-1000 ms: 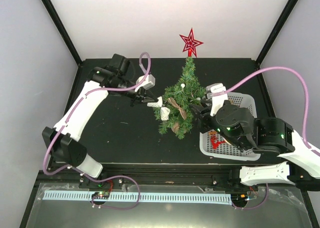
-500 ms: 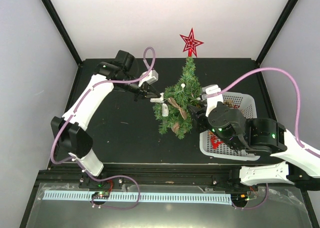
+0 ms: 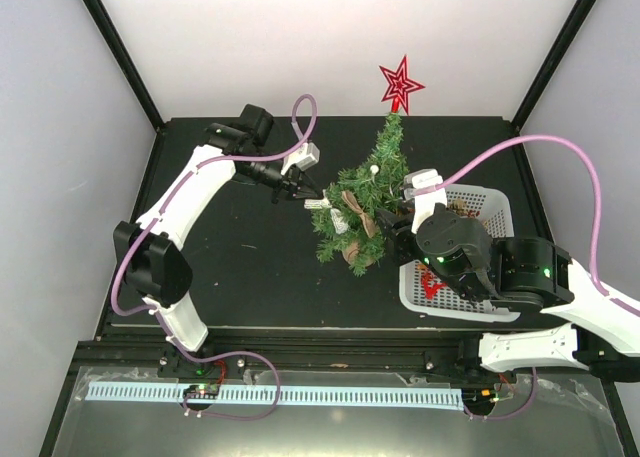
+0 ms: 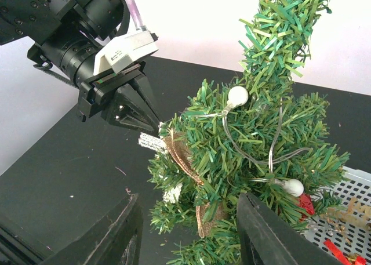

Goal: Decorate the small christmas tree

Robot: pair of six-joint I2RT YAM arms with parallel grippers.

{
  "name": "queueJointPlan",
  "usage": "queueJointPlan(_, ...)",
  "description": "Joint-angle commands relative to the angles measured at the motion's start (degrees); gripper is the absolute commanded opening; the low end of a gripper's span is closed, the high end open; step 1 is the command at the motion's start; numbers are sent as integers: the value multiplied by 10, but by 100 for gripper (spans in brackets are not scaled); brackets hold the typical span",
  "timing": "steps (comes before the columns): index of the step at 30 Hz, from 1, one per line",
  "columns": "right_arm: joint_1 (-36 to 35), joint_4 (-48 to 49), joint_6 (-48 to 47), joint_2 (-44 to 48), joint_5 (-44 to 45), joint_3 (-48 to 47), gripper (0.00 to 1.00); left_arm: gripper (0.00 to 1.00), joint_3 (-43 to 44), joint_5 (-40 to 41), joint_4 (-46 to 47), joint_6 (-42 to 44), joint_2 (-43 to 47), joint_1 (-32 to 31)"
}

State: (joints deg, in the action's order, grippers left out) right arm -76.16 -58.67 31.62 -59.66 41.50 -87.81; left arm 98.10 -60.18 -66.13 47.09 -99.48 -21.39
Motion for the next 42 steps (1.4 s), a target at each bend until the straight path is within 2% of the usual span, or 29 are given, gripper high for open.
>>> queueJointPlan(1, -3, 13, 3, 3, 20, 4, 45, 2, 2, -25, -23, 32, -4, 0)
queueJointPlan(9, -2, 20, 1, 3, 17, 10, 45, 2, -26, -16, -21, 42, 9, 2)
queueJointPlan(28, -3, 29, -9, -9, 13, 8, 45, 2, 3, -63, -69, 81, 35, 56)
queueJointPlan(42, -3, 29, -4, -9, 14, 12, 46, 2, 24, -74, -39, 40, 0, 32)
